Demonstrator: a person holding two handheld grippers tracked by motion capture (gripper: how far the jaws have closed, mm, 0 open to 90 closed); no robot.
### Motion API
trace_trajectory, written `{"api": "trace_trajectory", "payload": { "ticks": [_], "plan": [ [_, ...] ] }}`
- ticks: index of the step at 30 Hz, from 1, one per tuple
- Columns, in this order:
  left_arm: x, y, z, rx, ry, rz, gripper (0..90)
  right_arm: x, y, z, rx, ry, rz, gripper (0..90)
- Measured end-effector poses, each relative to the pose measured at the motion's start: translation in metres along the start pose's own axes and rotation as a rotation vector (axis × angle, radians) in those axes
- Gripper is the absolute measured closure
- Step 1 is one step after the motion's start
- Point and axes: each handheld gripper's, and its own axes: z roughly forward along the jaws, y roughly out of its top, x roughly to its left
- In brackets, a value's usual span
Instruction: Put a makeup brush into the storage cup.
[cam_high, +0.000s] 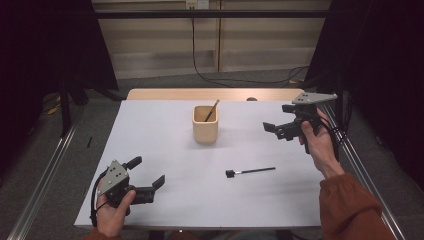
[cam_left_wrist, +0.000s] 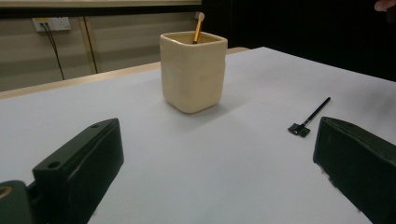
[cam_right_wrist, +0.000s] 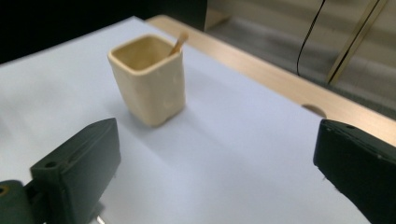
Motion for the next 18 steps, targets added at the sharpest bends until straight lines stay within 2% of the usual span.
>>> {"api": "trace_trajectory", "payload": {
  "ticks": [3,9,18],
  "plan": [
    [0.000,0.000,0.000,0.001,0.000,0.001,1.9,-0.002,0.001,0.005,0.071,0.039,0.013,0.6],
    [0.000,0.000,0.000,0.001,0.001,0.001,1.9,-0.004,0.001,0.011,0.150,0.076,0.012,0.5],
    [-0.001,0.000,0.000,-0.002,-0.003,-0.001,1.9,-0.005,-0.005,0.026,0.342,0.120,0.040,3.3]
  ]
}}
